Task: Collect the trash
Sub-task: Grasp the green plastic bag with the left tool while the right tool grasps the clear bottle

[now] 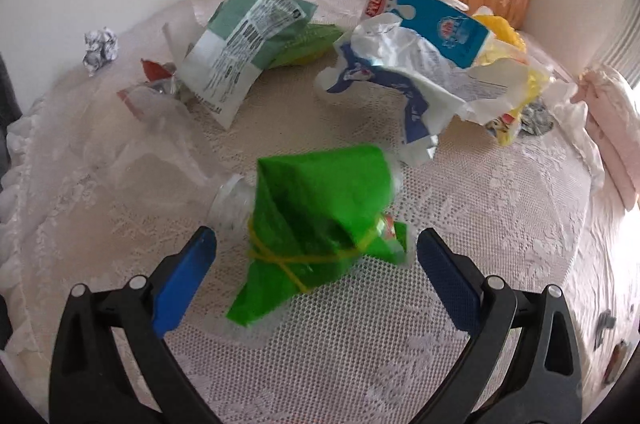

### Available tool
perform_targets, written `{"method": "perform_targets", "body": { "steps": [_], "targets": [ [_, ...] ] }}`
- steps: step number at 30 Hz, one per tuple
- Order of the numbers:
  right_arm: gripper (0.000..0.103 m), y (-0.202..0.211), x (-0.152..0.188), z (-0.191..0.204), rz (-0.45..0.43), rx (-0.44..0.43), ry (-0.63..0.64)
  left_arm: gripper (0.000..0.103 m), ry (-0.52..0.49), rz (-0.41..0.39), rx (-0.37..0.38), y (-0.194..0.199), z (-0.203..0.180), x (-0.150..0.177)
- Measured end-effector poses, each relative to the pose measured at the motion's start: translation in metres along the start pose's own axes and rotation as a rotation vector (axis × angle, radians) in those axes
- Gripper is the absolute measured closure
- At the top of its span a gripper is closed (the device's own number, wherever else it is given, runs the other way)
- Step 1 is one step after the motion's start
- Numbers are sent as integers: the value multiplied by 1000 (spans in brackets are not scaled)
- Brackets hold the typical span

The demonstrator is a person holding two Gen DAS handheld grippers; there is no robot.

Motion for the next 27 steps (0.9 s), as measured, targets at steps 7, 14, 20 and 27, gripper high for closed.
{"method": "perform_targets", "body": {
  "steps": [7,14,20,27],
  "targets": [
    [2,1,-2,4,-4,-1,21,28,-28,-27,1,5,-1,-1],
    [2,0,-5,20,-17,-5,92,34,-45,-39,55,23,-3,0],
    [2,-5,-10,42,-30,-29,152,34,-53,-46,106,50,3,10],
    [2,-15,-14,78,-30,-82,210,35,-69,-69,164,74,16,20]
  ]
}}
Point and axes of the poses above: each gripper's, at about its wrist camera, not at the fingertips, and y roughly against the way its jaws point, z to its left, x to its underside, the point moved 9 cm from there along -y, roughly the way its jaws point, and after that the axes turned 8 degrees about -z, right-handed, at the moved point
